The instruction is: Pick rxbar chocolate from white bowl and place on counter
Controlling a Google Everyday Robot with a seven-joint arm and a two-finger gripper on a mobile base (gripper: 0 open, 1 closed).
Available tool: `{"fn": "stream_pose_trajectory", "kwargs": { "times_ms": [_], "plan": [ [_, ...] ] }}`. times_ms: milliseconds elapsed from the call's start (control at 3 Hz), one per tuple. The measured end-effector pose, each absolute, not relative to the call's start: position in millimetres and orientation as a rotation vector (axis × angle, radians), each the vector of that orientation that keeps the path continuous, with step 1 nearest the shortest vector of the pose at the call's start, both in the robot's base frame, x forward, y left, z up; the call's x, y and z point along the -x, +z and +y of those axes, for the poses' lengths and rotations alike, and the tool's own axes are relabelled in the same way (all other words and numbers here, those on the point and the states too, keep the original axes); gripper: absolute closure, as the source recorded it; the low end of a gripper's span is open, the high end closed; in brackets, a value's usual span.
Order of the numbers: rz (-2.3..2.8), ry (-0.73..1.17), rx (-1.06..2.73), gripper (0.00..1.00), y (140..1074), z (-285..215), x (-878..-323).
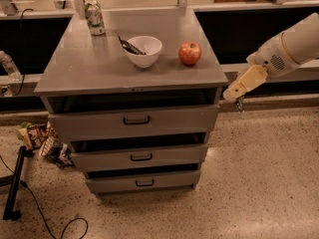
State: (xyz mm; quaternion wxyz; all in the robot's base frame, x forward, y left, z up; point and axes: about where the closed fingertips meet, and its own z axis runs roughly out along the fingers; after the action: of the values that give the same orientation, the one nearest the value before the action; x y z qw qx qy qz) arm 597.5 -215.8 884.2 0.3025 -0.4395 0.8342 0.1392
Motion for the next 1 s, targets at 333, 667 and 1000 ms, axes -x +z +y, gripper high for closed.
{"fn": "stream_pose_trajectory", "kwargs": {
  "times_ms": [333, 667, 1000],
  "plan": [
    [2.212, 0.37, 1.166, 0.0, 884.1, -215.5, -597.5],
    [2.174, 0.353, 1.19, 0.0, 888.4, -201.2, -610.2],
    [2.059, 0.312, 1.235, 0.0, 926.3, -201.0, -588.5]
  ]
}}
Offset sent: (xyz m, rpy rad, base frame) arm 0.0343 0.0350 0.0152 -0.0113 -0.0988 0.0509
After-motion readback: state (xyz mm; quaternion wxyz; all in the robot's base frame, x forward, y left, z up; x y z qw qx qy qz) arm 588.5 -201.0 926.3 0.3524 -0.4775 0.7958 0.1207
